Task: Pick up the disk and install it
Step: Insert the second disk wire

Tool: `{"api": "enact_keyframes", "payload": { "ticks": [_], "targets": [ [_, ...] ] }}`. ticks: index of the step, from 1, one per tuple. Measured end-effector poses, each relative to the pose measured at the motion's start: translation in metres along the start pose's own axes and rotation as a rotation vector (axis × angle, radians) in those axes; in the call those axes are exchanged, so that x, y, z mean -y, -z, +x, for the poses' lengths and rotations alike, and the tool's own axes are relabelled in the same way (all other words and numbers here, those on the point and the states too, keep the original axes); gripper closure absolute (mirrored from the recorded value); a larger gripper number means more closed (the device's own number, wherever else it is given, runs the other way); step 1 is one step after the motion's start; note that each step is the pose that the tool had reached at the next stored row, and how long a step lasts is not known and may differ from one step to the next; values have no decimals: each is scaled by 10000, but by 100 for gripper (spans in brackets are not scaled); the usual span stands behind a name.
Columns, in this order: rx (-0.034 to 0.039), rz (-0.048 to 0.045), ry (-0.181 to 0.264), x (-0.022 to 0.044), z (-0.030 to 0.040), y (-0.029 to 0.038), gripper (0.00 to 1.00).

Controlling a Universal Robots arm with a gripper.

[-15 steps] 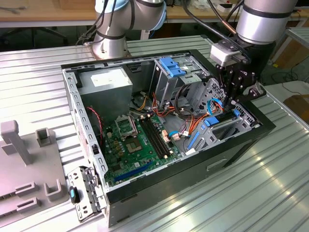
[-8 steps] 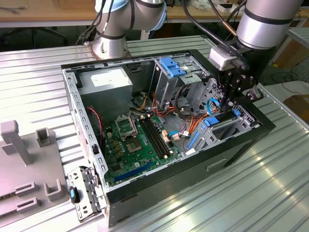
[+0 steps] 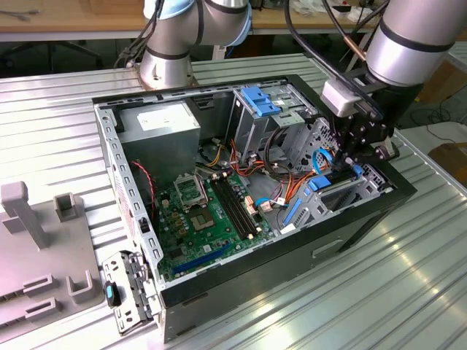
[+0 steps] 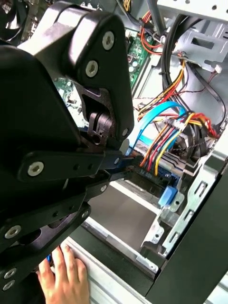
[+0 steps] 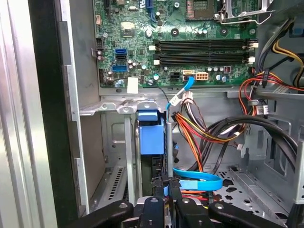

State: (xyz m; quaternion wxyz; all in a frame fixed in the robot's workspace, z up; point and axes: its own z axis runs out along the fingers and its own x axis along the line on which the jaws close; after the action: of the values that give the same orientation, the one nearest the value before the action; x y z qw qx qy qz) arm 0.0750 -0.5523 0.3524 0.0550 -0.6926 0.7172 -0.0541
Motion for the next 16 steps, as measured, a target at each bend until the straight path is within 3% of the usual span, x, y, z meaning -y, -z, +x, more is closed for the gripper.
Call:
{"api": "enact_keyframes", "payload": {
  "ticks": [4, 16],
  "targets": [
    [32, -1, 187, 1, 2, -2, 84],
    [33, -2, 189, 20, 3, -45, 84]
  ]
}}
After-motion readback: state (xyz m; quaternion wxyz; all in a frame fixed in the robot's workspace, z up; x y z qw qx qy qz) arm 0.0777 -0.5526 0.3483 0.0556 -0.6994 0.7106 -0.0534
